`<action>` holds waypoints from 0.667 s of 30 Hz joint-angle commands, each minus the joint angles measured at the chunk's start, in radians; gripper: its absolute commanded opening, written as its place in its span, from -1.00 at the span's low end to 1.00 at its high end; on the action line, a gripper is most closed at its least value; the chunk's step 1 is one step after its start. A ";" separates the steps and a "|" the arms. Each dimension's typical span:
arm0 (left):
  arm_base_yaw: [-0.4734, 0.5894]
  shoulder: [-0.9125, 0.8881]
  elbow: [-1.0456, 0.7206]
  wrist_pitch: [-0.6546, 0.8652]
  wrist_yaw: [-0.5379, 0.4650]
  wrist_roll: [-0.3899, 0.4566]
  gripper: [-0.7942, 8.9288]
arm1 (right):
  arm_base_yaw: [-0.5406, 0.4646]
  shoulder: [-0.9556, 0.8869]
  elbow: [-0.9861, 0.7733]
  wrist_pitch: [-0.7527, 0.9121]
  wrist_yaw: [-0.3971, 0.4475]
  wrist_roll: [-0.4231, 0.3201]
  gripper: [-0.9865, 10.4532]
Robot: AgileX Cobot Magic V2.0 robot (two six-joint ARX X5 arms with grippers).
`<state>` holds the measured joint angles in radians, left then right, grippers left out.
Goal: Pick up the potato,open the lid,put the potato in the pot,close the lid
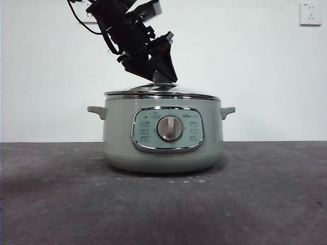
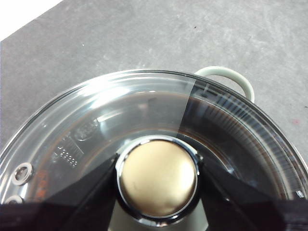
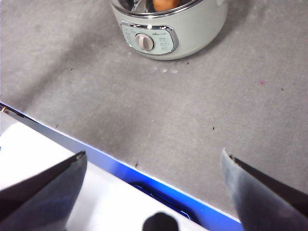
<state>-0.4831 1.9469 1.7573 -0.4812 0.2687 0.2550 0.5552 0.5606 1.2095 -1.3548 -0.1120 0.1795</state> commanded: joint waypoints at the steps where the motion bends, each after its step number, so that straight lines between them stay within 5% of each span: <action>1: -0.003 0.018 0.003 0.027 0.000 0.007 -0.85 | 0.002 -0.003 -0.008 -0.026 0.001 0.000 -0.01; 20: 0.000 0.019 0.002 0.040 0.048 -0.016 -0.85 | 0.002 -0.003 -0.008 -0.026 0.015 0.000 -0.01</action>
<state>-0.4824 1.9549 1.7573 -0.4732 0.3023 0.2424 0.5552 0.5606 1.2095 -1.3548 -0.1009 0.1795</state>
